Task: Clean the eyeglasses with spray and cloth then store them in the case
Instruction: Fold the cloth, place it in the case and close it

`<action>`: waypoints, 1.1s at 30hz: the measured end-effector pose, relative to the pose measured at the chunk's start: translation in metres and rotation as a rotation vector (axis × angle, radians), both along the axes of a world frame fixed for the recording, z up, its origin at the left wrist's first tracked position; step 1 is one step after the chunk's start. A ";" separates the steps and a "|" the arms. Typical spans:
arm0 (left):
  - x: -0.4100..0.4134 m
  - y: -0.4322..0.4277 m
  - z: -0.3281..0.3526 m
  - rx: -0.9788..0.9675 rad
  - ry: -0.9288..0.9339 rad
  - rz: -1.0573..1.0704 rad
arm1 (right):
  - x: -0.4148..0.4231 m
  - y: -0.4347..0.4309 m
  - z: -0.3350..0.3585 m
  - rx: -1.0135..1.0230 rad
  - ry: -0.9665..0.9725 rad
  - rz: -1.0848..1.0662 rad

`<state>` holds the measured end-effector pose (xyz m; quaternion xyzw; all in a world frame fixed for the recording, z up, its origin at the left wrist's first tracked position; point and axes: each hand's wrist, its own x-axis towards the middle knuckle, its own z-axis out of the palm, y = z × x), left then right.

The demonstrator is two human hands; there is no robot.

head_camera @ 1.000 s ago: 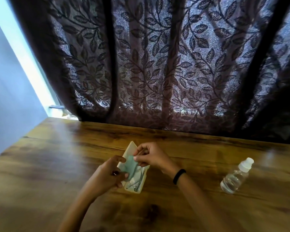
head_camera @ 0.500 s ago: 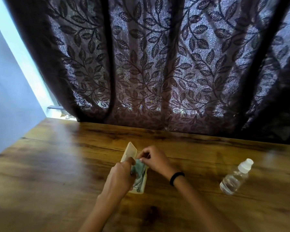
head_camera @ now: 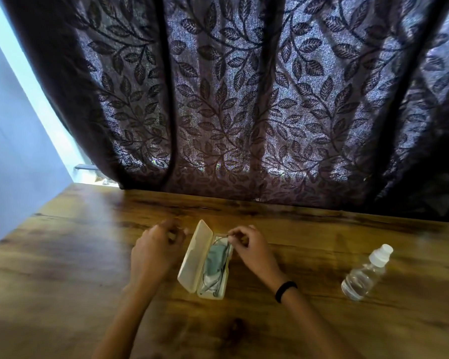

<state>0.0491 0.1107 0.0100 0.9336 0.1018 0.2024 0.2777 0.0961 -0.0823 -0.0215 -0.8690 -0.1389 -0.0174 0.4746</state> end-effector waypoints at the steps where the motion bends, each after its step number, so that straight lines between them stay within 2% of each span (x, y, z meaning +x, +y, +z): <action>1: 0.007 0.007 -0.005 -0.087 0.072 -0.023 | -0.003 -0.004 -0.004 0.039 0.036 -0.006; 5: 0.020 0.027 -0.022 -0.507 0.373 -0.252 | -0.016 -0.010 -0.015 0.107 0.243 -0.010; 9: 0.020 0.021 -0.016 -0.716 0.600 -0.382 | -0.026 -0.007 -0.019 0.124 0.263 -0.048; 11: 0.018 0.016 -0.010 -0.784 0.647 -0.408 | -0.028 -0.004 -0.021 0.161 0.253 -0.063; 16: 0.013 0.006 -0.007 -0.836 0.624 -0.413 | -0.031 -0.001 -0.023 0.201 0.250 -0.089; 19: 0.013 -0.005 -0.003 -0.786 0.566 -0.485 | -0.031 -0.001 -0.024 0.197 0.238 -0.099; 21: 0.015 -0.014 -0.005 -0.732 0.544 -0.458 | -0.031 -0.001 -0.024 0.196 0.236 -0.103; 27: 0.022 -0.036 -0.016 -0.145 0.503 -0.268 | -0.030 -0.003 -0.029 0.208 0.285 -0.108; 33: 0.017 -0.051 -0.017 0.002 0.346 -0.217 | -0.029 -0.007 -0.029 0.348 0.400 -0.094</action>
